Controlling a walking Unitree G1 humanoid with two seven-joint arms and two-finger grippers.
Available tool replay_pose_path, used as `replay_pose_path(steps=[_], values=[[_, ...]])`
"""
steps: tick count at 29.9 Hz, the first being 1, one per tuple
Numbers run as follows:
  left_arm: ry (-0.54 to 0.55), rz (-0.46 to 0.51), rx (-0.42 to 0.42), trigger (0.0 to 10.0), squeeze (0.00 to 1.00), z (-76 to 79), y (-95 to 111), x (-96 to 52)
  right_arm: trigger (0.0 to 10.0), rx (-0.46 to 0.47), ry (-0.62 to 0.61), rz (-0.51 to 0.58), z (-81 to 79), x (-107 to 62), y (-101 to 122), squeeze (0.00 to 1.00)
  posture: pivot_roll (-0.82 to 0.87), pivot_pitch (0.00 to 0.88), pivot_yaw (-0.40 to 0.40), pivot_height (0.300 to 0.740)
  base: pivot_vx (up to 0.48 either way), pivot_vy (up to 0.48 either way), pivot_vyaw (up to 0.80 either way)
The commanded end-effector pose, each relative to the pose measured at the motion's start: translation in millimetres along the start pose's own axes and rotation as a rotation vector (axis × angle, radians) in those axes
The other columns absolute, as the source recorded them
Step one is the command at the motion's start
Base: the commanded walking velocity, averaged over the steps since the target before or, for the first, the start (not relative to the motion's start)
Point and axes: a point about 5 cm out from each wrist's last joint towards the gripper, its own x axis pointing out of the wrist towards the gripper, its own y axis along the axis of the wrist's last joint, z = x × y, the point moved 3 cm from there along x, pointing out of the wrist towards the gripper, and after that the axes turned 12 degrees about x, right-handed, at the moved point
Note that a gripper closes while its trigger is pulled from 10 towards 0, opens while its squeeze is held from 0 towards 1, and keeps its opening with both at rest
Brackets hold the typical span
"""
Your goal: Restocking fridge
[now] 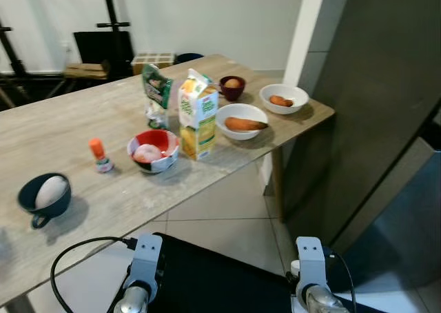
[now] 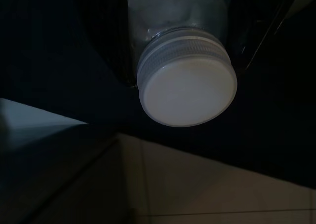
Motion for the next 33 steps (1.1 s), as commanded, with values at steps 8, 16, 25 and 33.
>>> replay_pose_path(steps=[8, 16, 25, 33], values=[[-0.042, -0.014, 0.005, 10.0, 0.0, 7.4, -5.9, -3.3, 10.0, -0.004, -0.003, 0.003, 1.8, -0.3, -0.4, 0.0, -0.08, 0.005, -0.003, 0.74, 0.0, 0.0, -0.67], [-0.068, -0.006, 0.019, 10.0, 0.0, 11.5, -3.9, -2.9, 10.0, -0.014, -0.008, -0.011, 5.3, -1.4, -5.7, 0.0, -0.09, 0.006, -0.001, 0.74, 0.0, 0.0, 0.0], [-0.081, -0.003, 0.008, 10.0, 0.0, 14.3, -1.2, -1.6, 10.0, -0.013, -0.006, -0.005, 3.9, -1.1, -4.1, 0.0, -0.09, 0.012, -0.002, 0.74, 0.0, 0.0, 0.0], [-0.075, -0.011, -0.005, 10.0, 0.0, 11.7, -1.7, -0.8, 10.0, -0.02, -0.002, -0.001, 1.9, -0.7, -2.1, 0.0, -0.09, 0.021, -0.004, 0.74, 0.0, 0.0, 0.0]])
